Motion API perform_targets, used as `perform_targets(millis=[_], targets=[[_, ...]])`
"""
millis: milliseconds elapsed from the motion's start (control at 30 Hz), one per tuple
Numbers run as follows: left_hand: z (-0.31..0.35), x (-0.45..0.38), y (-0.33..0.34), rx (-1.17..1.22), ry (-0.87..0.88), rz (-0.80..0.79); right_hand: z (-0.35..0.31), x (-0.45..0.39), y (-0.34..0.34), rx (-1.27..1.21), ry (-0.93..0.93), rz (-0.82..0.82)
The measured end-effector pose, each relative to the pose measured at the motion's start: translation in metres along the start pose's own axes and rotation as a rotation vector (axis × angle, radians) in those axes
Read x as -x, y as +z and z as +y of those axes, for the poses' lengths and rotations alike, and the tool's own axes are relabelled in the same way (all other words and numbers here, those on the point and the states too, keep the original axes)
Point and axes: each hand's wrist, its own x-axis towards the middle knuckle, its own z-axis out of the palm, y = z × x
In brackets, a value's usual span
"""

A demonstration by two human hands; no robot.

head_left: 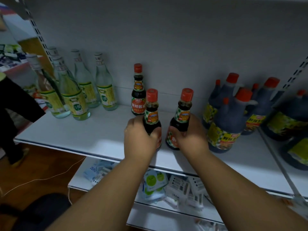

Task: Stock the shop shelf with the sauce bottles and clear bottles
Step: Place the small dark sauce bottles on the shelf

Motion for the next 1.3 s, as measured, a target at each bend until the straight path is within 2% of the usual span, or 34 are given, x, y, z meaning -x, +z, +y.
perform_targets(millis=[100, 300, 400, 633, 1300], targets=[[-0.003, -0.022, 0.01, -0.021, 0.076, -0.054, 0.001, -0.017, 0.005, 0.048, 0.036, -0.024], [0.004, -0.076, 0.034, -0.062, 0.05, -0.184, 0.004, -0.049, 0.009, -0.017, 0.052, -0.023], [0.004, -0.093, 0.047, -0.084, 0.096, -0.183, 0.007, -0.069, 0.015, -0.024, 0.087, -0.009], [0.013, -0.12, 0.068, -0.109, 0.048, -0.201, 0.014, -0.103, 0.023, 0.078, 0.182, -0.015], [0.017, -0.135, 0.085, -0.09, 0.064, -0.191, 0.011, -0.12, 0.019, 0.207, 0.182, -0.027]])
